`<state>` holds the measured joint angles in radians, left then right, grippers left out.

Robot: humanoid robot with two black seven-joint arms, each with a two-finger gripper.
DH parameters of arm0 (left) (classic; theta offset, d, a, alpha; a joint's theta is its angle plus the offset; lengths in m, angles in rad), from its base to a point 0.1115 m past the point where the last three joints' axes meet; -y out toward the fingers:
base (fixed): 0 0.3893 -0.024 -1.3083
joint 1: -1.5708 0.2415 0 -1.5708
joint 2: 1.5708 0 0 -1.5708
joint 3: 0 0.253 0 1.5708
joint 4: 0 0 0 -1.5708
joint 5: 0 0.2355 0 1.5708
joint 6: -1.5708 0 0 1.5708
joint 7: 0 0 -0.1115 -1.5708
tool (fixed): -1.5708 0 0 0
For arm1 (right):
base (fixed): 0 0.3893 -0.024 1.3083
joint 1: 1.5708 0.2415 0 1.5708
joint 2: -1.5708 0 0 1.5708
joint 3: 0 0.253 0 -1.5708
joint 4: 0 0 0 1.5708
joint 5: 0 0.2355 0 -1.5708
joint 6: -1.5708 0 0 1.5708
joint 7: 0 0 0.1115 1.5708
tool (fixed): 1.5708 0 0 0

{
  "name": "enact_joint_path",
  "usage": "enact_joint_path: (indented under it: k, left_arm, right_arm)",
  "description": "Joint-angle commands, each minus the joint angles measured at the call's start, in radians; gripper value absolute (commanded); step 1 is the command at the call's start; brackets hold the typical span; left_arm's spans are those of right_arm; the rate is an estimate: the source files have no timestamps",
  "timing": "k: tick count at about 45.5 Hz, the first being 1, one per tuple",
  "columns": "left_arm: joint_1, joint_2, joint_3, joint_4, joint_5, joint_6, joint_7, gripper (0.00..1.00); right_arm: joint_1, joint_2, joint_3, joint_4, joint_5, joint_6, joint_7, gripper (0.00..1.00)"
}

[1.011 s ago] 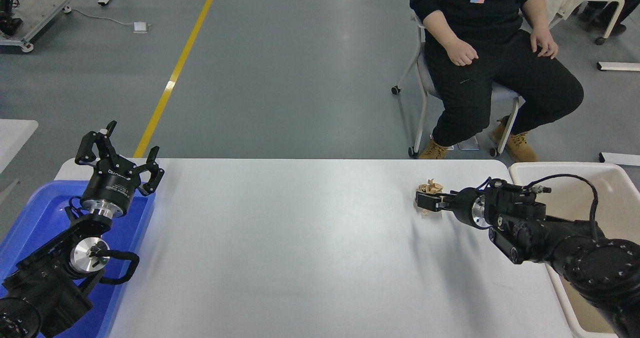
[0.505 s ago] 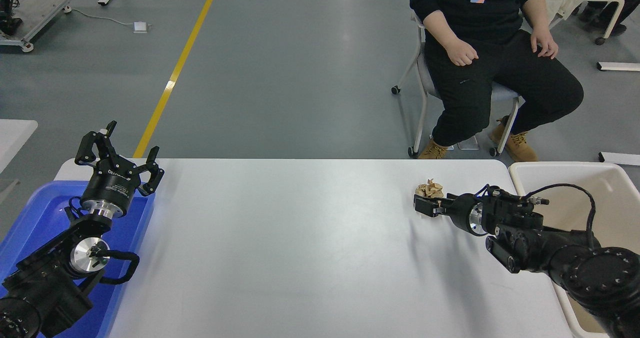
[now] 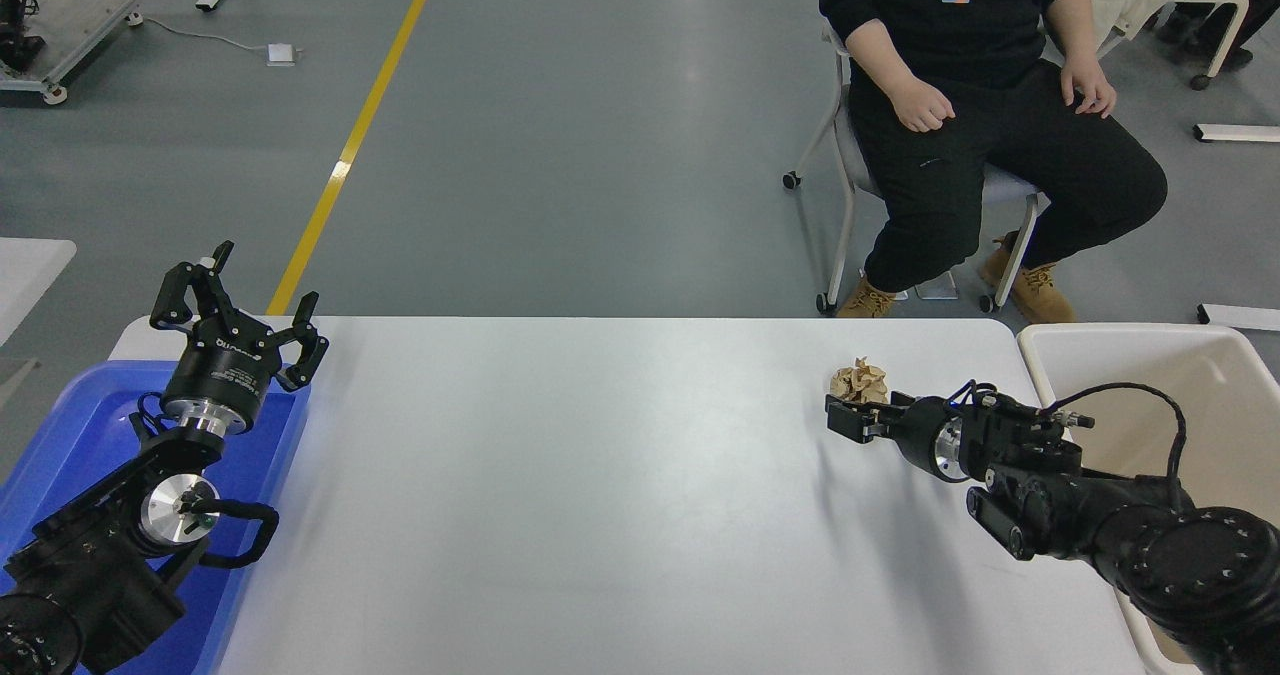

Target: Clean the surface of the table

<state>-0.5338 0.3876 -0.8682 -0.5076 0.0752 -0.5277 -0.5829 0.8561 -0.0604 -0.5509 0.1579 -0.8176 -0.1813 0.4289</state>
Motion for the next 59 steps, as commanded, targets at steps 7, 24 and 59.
enact_joint_path:
  k: [7,24,59]
  left_arm:
    - [0.0,0.0,0.0,0.0,0.0,0.0,0.0,1.0]
    - [0.0,0.0,0.0,0.0,0.0,-0.001,0.0,1.0]
    - [0.0,0.0,0.0,0.0,0.0,0.0,0.0,1.0]
  right_arm:
    - [-0.009,0.001,-0.001,-0.003,-0.002,-0.003,-0.004,0.84]
    - [-0.009,0.001,-0.009,-0.004,-0.002,-0.01,-0.004,0.78]
    - [-0.023,-0.004,-0.05,-0.023,-0.009,0.006,-0.007,0.02]
